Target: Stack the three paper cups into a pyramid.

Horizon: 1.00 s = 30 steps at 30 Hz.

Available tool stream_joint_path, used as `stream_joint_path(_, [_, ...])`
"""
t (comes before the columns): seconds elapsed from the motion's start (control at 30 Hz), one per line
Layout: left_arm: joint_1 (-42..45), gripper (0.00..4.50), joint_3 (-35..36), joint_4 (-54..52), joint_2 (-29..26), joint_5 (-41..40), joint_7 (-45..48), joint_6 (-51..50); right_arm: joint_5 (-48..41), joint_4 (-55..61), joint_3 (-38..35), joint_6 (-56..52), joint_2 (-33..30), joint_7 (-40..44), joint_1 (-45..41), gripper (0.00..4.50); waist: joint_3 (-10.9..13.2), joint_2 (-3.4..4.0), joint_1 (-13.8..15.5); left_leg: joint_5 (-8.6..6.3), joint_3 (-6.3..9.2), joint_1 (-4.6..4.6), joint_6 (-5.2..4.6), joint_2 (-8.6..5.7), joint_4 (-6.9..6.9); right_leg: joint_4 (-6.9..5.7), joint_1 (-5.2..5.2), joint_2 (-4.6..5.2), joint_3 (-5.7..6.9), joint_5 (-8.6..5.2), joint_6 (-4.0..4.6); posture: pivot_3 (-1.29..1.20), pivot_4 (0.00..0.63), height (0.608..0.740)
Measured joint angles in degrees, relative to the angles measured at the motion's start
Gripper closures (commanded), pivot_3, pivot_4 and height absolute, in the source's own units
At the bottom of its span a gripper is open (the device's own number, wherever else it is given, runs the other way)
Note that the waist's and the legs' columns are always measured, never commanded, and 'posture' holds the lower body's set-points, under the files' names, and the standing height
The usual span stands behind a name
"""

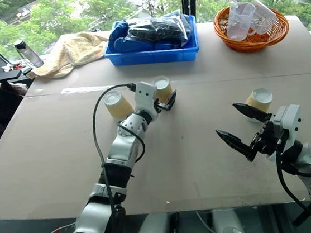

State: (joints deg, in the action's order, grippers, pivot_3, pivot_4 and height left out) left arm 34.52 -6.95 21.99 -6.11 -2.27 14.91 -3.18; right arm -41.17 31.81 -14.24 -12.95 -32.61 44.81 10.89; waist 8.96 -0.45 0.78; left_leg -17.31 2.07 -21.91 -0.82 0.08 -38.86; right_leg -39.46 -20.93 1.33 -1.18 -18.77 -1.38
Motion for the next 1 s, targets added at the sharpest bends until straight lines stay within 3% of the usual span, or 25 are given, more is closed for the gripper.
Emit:
stream_joint_path(0.13, [1.3,0.0,0.2,3.3,0.7,0.4,0.0,2.5,0.3,-0.1,0.0,0.0,-0.1,0.3,0.0,0.07,0.0,0.0,0.0,0.0,0.0,0.01,0.0,0.0,-0.01,-0.02,0.0,-0.01,0.0,0.0,0.0,0.0,0.15,0.74])
stream_joint_path(0.17, [1.3,0.53,0.3,3.6,0.8,0.4,0.0,3.0,0.3,-0.1,0.0,0.0,0.0,0.5,0.0,0.0,0.0,-0.01,0.0,0.0,0.0,0.0,0.0,0.0,-0.01,-0.03,-0.01,-0.01,0.0,0.0,0.0,0.0,0.15,0.74])
stream_joint_path(0.3, [1.1,1.87,0.8,3.3,0.7,0.4,0.6,4.9,0.5,-0.4,0.0,0.5,0.1,1.1,0.5,0.0,0.0,-0.01,0.0,0.0,0.0,0.0,0.0,0.0,-0.01,-0.03,-0.01,-0.01,0.0,0.0,0.0,0.0,0.15,0.74])
stream_joint_path(0.33, [1.0,1.98,0.9,3.1,0.6,0.3,1.1,5.1,0.5,-0.4,0.0,0.6,0.2,1.2,0.7,0.0,0.0,-0.01,0.0,0.0,0.0,0.0,0.0,0.0,-0.02,-0.04,-0.01,-0.01,0.0,0.0,0.0,0.0,0.15,0.74])
stream_joint_path(0.4, [-0.1,2.0,0.7,1.7,0.1,0.2,2.8,5.2,0.6,-0.5,0.0,0.8,0.3,1.4,1.4,0.0,0.0,-0.01,-0.1,0.0,0.0,0.0,0.0,0.0,-0.02,-0.04,-0.01,-0.01,-0.01,0.0,0.0,0.0,0.15,0.74])
stream_joint_path(0.57, [-6.4,2.0,-3.9,-8.8,-3.3,-5.5,18.5,0.6,0.3,-0.6,-1.6,1.2,0.0,3.1,3.7,0.0,0.0,0.01,0.0,0.01,0.0,0.0,0.02,0.01,-0.03,-0.06,-0.02,0.0,0.0,0.0,0.0,0.0,0.15,0.74])
stream_joint_path(0.73, [-11.8,2.0,-11.5,-22.9,-11.2,-9.2,34.6,-3.8,-0.6,-0.8,-6.5,1.9,-1.8,7.1,9.9,0.0,0.0,0.06,-0.1,0.01,-0.01,0.06,0.01,0.01,-0.09,-0.16,0.03,-0.01,-0.05,0.0,0.0,0.0,0.15,0.74])
stream_joint_path(1.0, [-14.3,2.0,-15.6,-28.3,-16.8,-9.7,43.0,-4.3,2.0,-4.3,-8.3,5.7,-2.5,13.2,15.7,0.0,0.0,0.09,-0.2,-0.12,-0.04,0.2,-0.22,0.04,-0.23,-0.32,0.12,-0.08,-0.13,-0.01,0.01,0.0,0.15,0.74])
